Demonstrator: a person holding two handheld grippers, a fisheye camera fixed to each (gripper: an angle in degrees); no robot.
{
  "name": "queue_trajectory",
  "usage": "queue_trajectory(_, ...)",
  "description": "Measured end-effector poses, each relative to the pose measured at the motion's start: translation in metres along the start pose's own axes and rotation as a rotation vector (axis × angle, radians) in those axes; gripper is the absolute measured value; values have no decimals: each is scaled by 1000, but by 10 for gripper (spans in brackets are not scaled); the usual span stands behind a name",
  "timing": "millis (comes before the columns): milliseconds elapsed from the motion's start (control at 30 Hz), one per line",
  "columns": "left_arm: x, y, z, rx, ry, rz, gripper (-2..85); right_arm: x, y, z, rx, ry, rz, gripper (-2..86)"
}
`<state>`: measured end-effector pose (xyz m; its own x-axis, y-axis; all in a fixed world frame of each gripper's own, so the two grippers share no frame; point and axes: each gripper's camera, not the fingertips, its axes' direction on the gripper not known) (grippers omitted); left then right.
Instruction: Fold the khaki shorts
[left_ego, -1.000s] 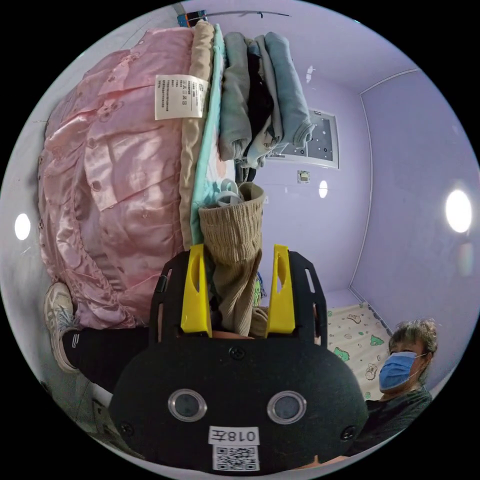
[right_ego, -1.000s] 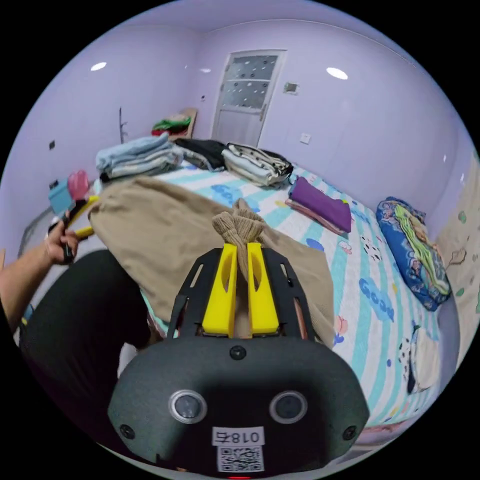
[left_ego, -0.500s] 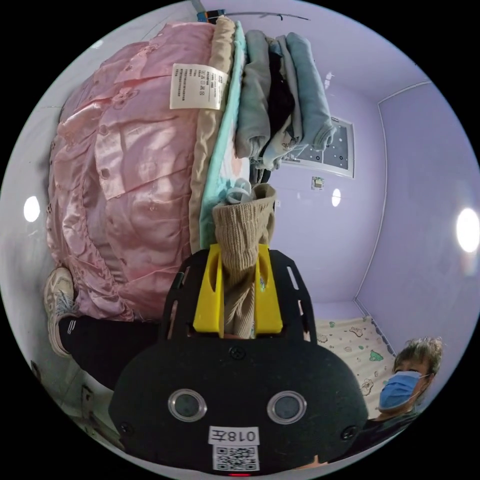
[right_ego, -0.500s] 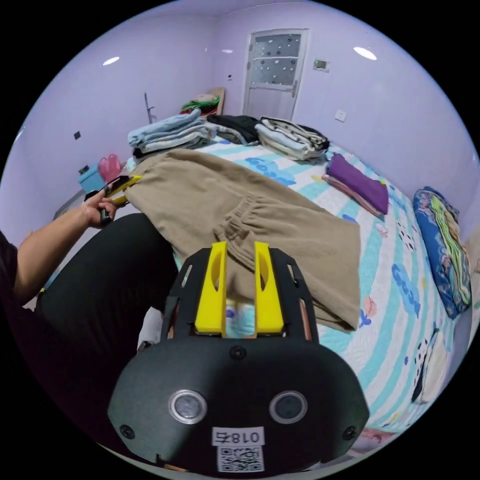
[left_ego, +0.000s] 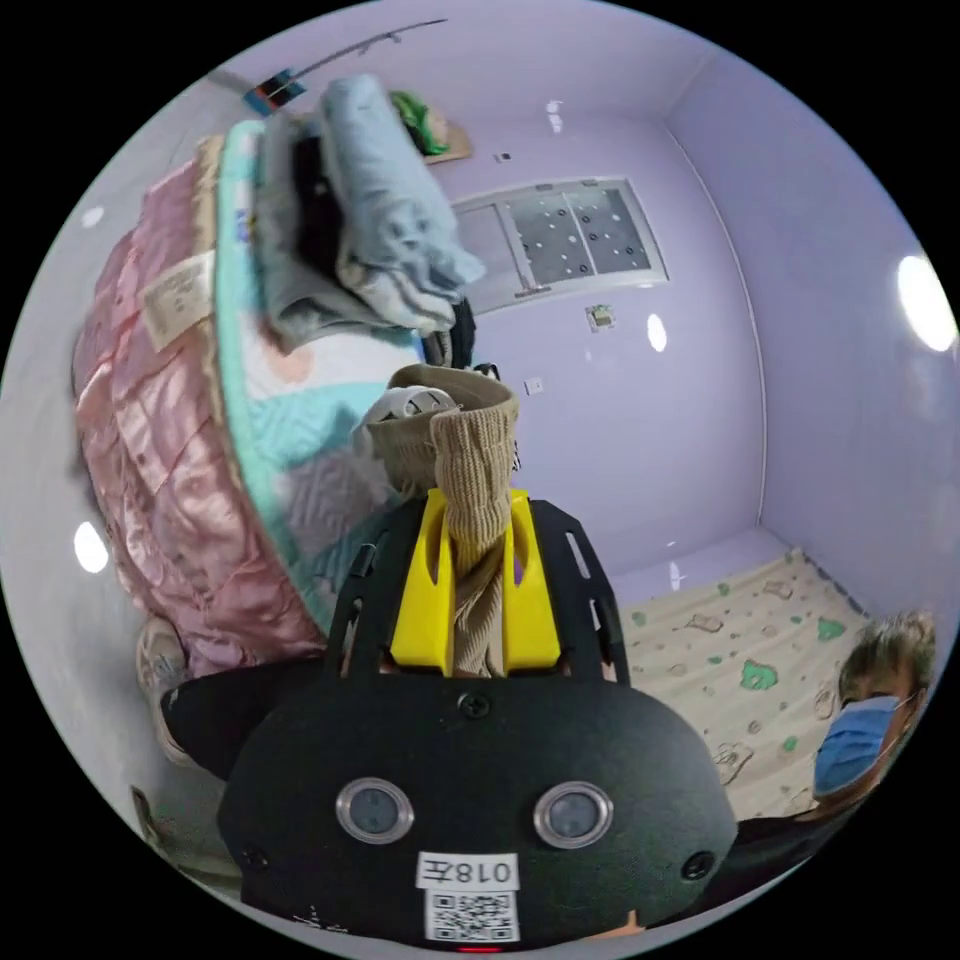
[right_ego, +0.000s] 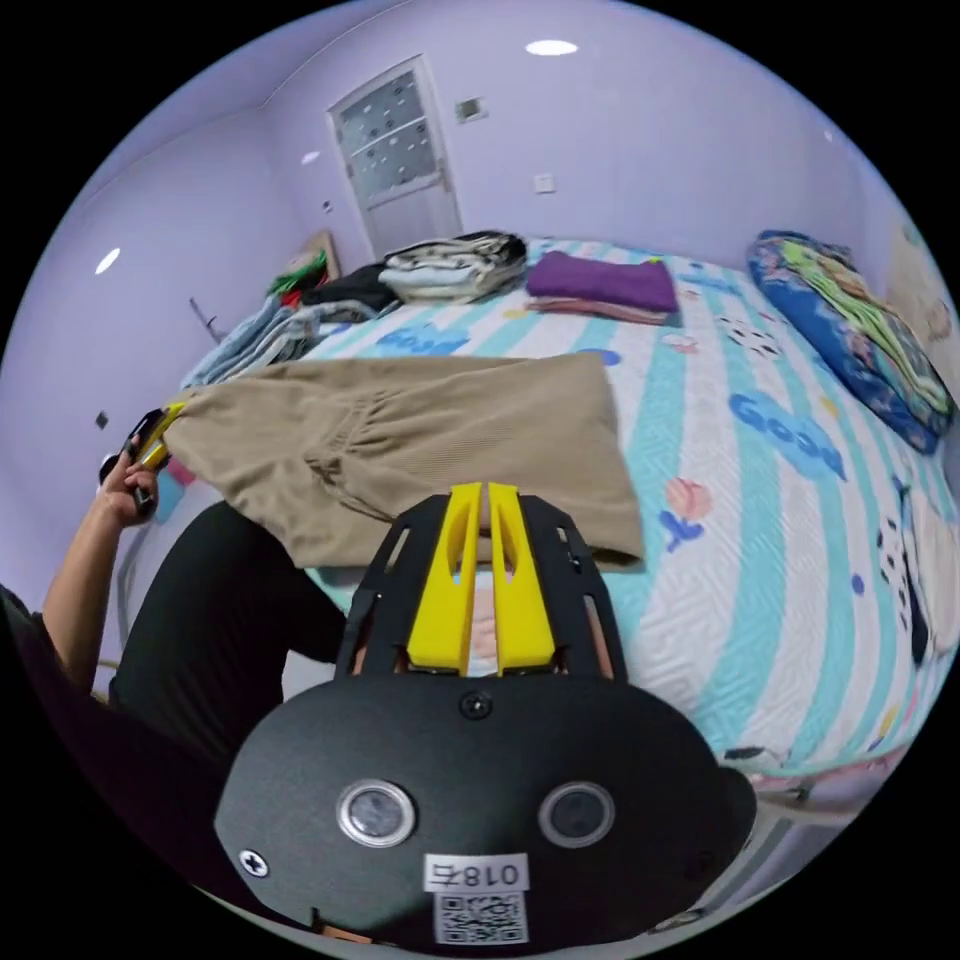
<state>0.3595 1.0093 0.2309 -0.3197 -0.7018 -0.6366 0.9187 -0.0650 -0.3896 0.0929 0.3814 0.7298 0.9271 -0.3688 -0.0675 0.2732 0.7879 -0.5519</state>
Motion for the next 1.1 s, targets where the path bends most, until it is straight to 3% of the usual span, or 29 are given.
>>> queue_trajectory(200,153,39,78,-99,-59,414,70,117,42,-44,162,49,379,-1)
queue_trajectory(333,254,124,176,-260,-38,720,76,160,54,-60,209,83,477,-1)
queue_trajectory(400,282,173,226,-367,-20,827,83,179,57,-63,219,86,511,-2)
queue_trajectory(467,293,243,298,-597,-16,897,117,190,57,-64,224,77,536,-2)
queue_trajectory(567,261,296,354,-884,17,762,154,195,49,-68,228,68,520,-1)
queue_trajectory(700,223,292,322,-794,65,670,145,196,35,-71,219,46,451,1)
queue_trajectory(767,208,268,273,-603,-25,703,136,195,26,-72,220,23,403,4)
queue_trajectory(867,187,237,226,-458,-201,681,138,190,7,-69,207,-54,338,15)
queue_trajectory(1100,143,216,221,-552,-248,450,168,193,-26,-48,124,-365,486,85)
